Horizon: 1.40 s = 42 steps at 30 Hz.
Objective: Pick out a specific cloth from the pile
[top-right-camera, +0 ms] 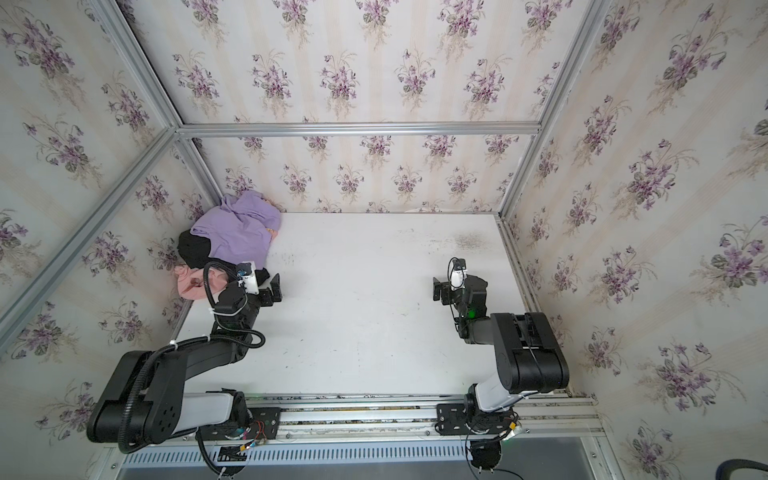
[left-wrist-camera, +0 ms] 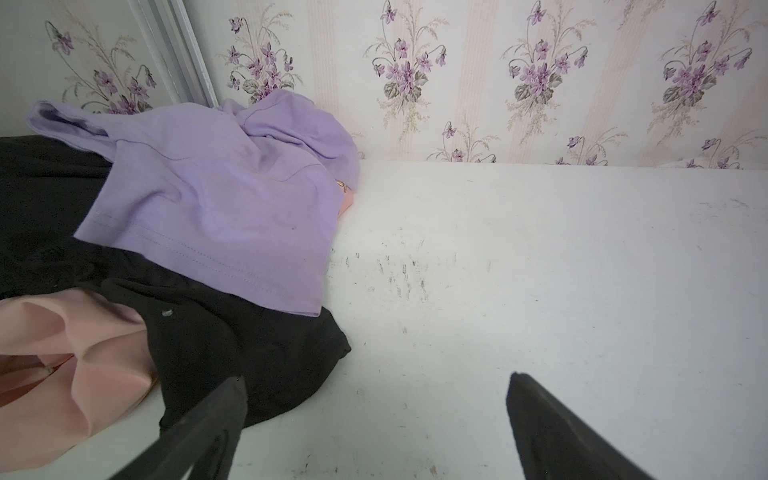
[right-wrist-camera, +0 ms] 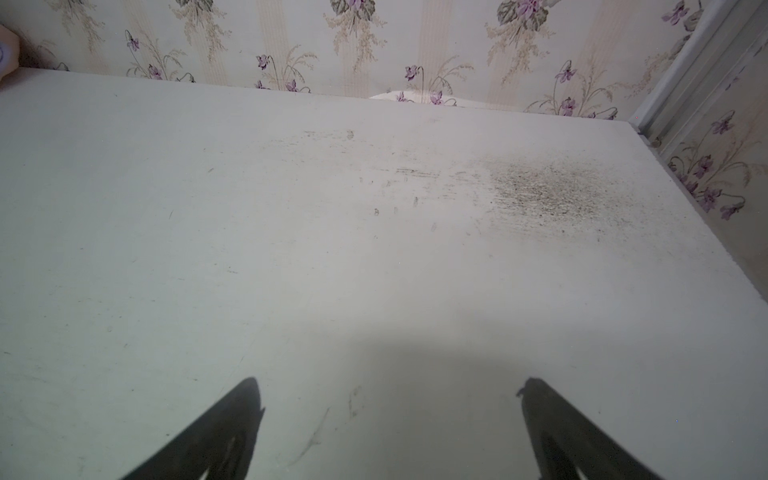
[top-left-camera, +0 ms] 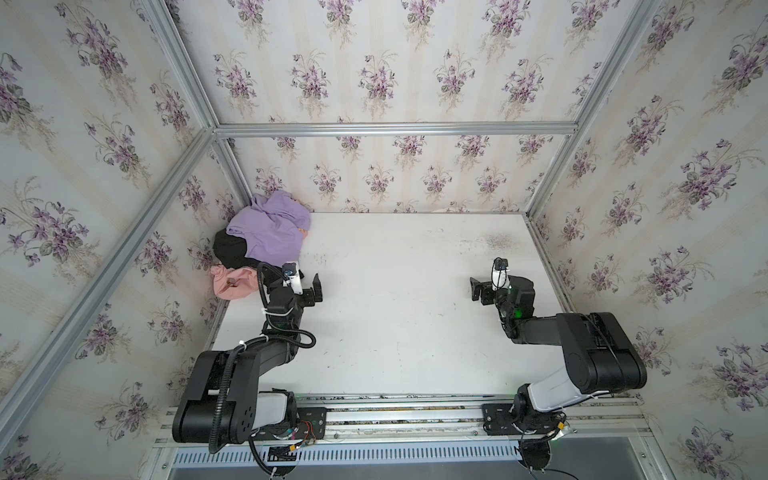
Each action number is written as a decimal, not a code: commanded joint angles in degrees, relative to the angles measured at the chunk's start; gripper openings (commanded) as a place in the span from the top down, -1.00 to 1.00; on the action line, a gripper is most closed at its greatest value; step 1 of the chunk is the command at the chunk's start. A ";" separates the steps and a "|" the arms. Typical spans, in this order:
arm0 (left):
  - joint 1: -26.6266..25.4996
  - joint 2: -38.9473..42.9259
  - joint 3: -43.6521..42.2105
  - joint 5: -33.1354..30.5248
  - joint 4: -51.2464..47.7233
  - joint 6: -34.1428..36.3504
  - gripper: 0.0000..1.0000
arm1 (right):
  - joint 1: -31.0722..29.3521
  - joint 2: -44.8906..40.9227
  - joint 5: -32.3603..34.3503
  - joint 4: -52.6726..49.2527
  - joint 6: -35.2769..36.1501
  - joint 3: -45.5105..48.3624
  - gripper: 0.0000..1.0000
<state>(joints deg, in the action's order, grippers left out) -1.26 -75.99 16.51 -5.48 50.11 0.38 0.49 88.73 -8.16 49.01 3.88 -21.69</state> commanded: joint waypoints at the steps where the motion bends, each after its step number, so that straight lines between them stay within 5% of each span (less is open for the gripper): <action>1: 0.03 0.22 0.01 0.47 2.61 0.14 -1.00 | -0.05 -0.22 -0.27 2.14 -0.10 -0.19 -1.00; 8: 0.03 0.19 0.01 0.55 2.60 0.23 -1.00 | -0.22 -0.22 4.52 1.57 -1.42 -0.88 -1.00; 42: 0.03 0.18 0.01 0.55 2.54 0.17 -1.00 | -0.49 0.04 5.26 0.47 -1.24 -1.60 -1.00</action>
<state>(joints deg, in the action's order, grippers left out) -1.26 -75.92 16.51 -5.48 50.13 0.38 0.01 88.73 -3.73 48.38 2.81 -22.81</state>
